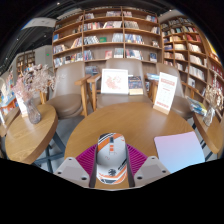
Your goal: Arrange mouse
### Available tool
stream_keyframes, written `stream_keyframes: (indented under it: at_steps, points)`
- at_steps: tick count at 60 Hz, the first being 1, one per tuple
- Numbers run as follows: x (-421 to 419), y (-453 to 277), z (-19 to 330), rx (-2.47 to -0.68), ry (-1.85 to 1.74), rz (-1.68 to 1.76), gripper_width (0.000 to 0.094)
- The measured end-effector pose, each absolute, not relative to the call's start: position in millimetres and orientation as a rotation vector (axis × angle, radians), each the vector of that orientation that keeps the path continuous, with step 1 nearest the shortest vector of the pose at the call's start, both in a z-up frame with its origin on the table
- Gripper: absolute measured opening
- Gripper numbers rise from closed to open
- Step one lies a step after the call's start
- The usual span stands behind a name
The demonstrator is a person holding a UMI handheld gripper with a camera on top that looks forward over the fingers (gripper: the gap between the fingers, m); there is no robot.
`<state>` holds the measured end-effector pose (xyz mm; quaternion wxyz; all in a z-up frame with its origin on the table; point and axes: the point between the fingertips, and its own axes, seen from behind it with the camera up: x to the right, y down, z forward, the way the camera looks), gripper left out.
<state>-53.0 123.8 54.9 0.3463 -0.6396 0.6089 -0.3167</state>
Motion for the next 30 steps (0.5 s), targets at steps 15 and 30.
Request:
stream_keyframes:
  at_steps: [15,30]
  points:
    - [-43.7,-11.9,113.6,-1.588,1.573,-0.911,0.0443]
    - [-43.9,-131.3,52.1,-1.607,1.713,-0.911,0.0441]
